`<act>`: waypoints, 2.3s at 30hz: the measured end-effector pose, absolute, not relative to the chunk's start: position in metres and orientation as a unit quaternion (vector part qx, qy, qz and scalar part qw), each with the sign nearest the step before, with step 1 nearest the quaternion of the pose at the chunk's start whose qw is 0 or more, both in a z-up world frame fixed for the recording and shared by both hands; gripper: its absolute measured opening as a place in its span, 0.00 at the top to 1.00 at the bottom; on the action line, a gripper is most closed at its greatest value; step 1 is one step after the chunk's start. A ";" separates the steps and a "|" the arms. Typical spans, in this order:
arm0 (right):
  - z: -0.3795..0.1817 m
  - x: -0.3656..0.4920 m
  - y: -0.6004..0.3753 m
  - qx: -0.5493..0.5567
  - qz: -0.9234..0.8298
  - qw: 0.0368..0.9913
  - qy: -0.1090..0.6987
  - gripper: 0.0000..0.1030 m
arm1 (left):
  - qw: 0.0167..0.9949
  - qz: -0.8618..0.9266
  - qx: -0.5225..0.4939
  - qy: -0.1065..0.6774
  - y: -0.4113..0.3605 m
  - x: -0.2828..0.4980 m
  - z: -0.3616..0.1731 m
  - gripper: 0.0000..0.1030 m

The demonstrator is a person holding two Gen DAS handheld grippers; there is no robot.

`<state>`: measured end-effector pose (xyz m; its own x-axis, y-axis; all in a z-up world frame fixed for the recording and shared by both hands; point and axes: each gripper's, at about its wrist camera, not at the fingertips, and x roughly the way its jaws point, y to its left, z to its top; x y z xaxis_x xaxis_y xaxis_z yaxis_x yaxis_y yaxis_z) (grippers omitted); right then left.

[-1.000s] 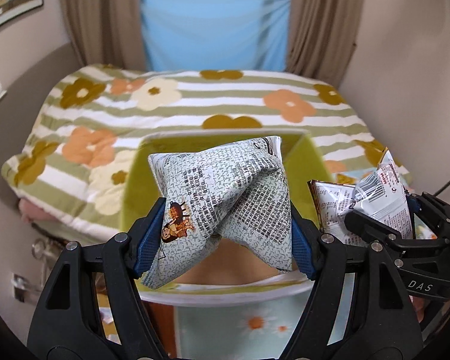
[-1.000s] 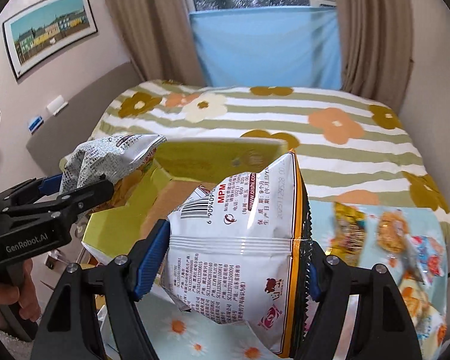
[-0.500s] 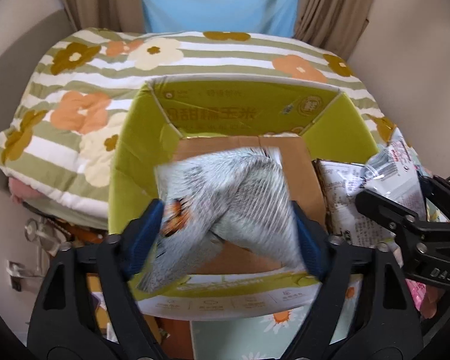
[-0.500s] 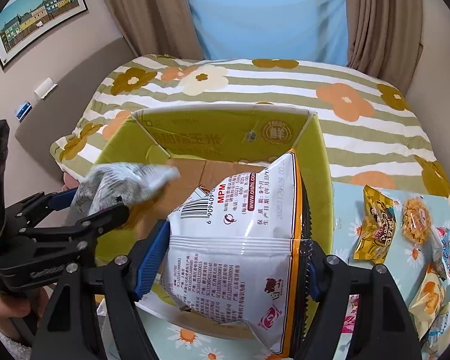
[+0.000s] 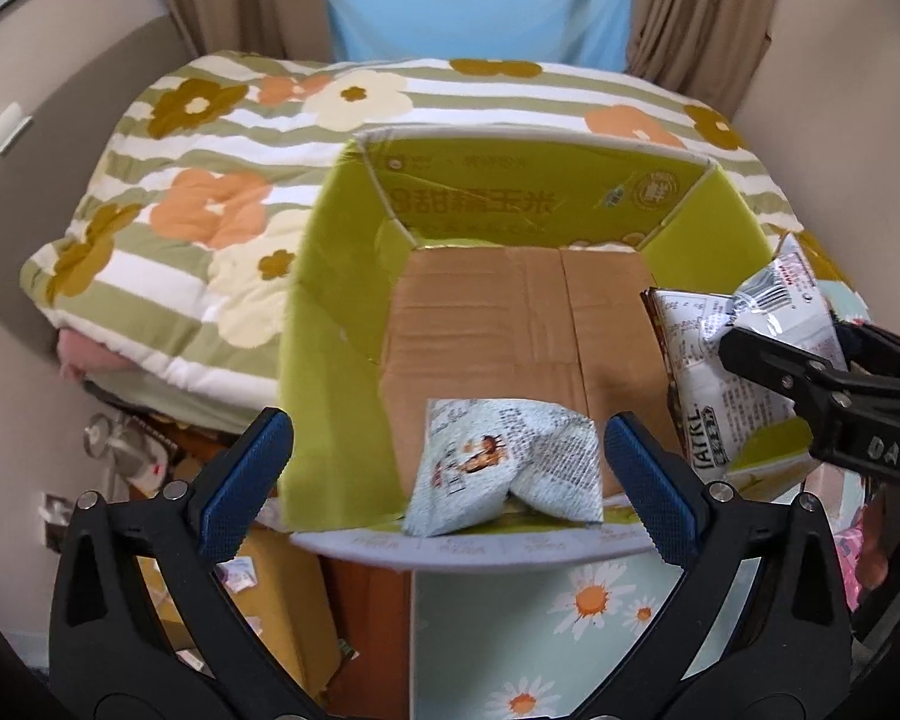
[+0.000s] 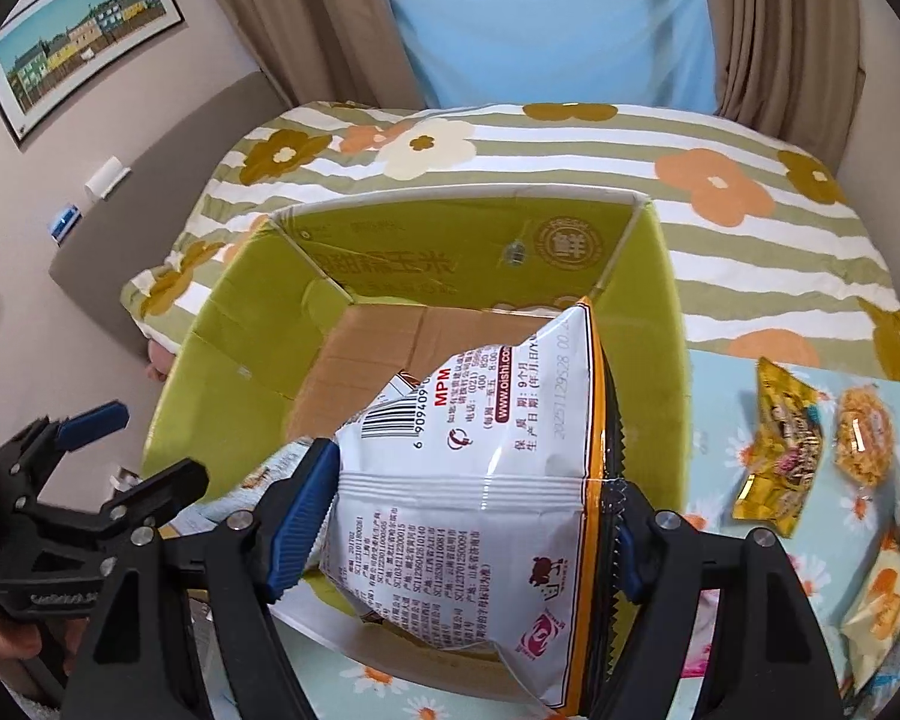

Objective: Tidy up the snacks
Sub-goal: 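Carry both bags into the yellow box and open both tools to release, then move both tools back from the box toward the snack pile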

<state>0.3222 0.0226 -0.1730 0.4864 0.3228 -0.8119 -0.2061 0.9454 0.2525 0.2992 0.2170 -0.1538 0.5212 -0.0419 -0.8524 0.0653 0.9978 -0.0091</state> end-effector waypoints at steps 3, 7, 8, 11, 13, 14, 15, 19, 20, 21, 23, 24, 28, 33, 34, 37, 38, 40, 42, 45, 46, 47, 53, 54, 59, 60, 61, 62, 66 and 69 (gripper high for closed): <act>-0.176 0.325 0.026 0.072 0.147 0.857 0.489 0.08 | 0.875 -0.022 0.008 0.484 0.226 0.293 -0.148 0.01; -0.179 0.319 0.017 0.115 0.137 0.859 0.479 0.02 | 0.878 -0.015 -0.008 0.479 0.240 0.286 -0.142 0.01; -0.179 0.316 0.015 0.123 0.133 0.859 0.479 0.02 | 0.878 -0.020 -0.017 0.477 0.243 0.284 -0.140 0.01; -0.178 0.308 0.011 0.122 0.125 0.860 0.480 0.02 | 0.878 -0.033 -0.031 0.476 0.247 0.279 -0.140 0.01; -0.176 0.303 0.012 0.106 0.120 0.861 0.484 0.02 | 0.878 -0.038 -0.029 0.476 0.245 0.278 -0.140 0.01; -0.173 0.300 0.012 0.098 0.119 0.862 0.484 0.02 | 0.879 -0.041 -0.027 0.475 0.244 0.277 -0.139 0.01; -0.170 0.297 0.012 0.090 0.117 0.864 0.482 0.02 | 0.880 -0.046 -0.026 0.473 0.242 0.276 -0.138 0.01; -0.161 0.284 0.007 0.085 0.105 0.869 0.476 0.02 | 0.883 -0.072 -0.019 0.463 0.233 0.272 -0.131 0.01; -0.158 0.280 0.003 0.087 0.098 0.869 0.477 0.02 | 0.884 -0.078 -0.018 0.461 0.231 0.271 -0.130 0.01; -0.156 0.276 -0.001 0.090 0.093 0.870 0.476 0.02 | 0.884 -0.086 -0.016 0.459 0.227 0.270 -0.128 0.01; -0.152 0.267 -0.009 0.093 0.078 0.872 0.474 0.02 | 0.885 -0.105 -0.012 0.454 0.219 0.269 -0.125 0.01; -0.152 0.264 -0.013 0.093 0.073 0.874 0.472 0.02 | 0.885 -0.113 -0.010 0.452 0.215 0.268 -0.124 0.01; -0.143 0.245 -0.037 0.096 0.043 0.881 0.462 0.02 | 0.884 -0.144 -0.003 0.446 0.192 0.265 -0.119 0.01; -0.131 0.224 -0.071 0.106 0.012 0.889 0.446 0.02 | 0.879 -0.181 0.007 0.441 0.157 0.256 -0.114 0.01; -0.128 0.219 -0.079 0.106 0.005 0.891 0.441 0.02 | 0.878 -0.189 0.007 0.441 0.147 0.254 -0.113 0.01; -0.118 0.203 -0.110 0.104 -0.011 0.898 0.427 0.02 | 0.876 -0.204 0.011 0.436 0.121 0.245 -0.108 0.01; -0.114 0.198 -0.120 0.102 -0.016 0.900 0.423 0.02 | 0.876 -0.207 0.013 0.435 0.110 0.241 -0.106 0.01; -0.108 0.191 -0.138 0.097 -0.020 0.903 0.418 0.02 | 0.876 -0.211 0.015 0.434 0.087 0.232 -0.104 0.01; -0.103 0.180 -0.160 0.089 -0.025 0.905 0.415 0.02 | 0.875 -0.214 0.014 0.435 0.065 0.221 -0.103 0.01; -0.100 0.162 -0.191 0.078 -0.029 0.906 0.415 0.02 | 0.865 -0.222 0.009 0.450 0.024 0.202 -0.108 0.01; -0.099 0.155 -0.204 0.073 -0.030 0.906 0.415 0.02 | 0.862 -0.224 0.010 0.454 0.014 0.196 -0.110 0.01; -0.100 0.150 -0.212 0.071 -0.031 0.906 0.415 0.02 | 0.859 -0.225 0.012 0.459 0.004 0.189 -0.113 0.01; -0.111 0.124 -0.263 0.077 -0.017 0.904 0.420 0.02 | 0.844 -0.232 0.009 0.484 -0.059 0.152 -0.131 0.01; -0.113 0.121 -0.268 0.075 -0.015 0.903 0.423 0.02 | 0.841 -0.234 0.001 0.488 -0.067 0.146 -0.134 0.01; -0.127 0.108 -0.293 0.060 0.001 0.897 0.438 0.02 | 0.825 -0.229 -0.028 0.516 -0.113 0.117 -0.163 0.01; -0.130 0.107 -0.297 0.061 0.005 0.895 0.441 0.02 | 0.819 -0.228 -0.035 0.525 -0.122 0.112 -0.170 0.01; -0.133 0.106 -0.301 0.063 0.010 0.893 0.445 0.02 | 0.815 -0.225 -0.043 0.532 -0.132 0.108 -0.177 0.01; -0.136 0.106 -0.305 0.066 0.017 0.891 0.449 0.02 | 0.814 -0.222 -0.044 0.534 -0.139 0.105 -0.181 0.01; -0.149 0.104 -0.317 0.071 0.027 0.884 0.461 0.02 | 0.809 -0.196 -0.030 0.554 -0.169 0.103 -0.203 0.01; -0.160 0.104 -0.326 0.072 0.027 0.881 0.468 0.02 | 0.802 -0.185 -0.025 0.568 -0.186 0.105 -0.217 0.01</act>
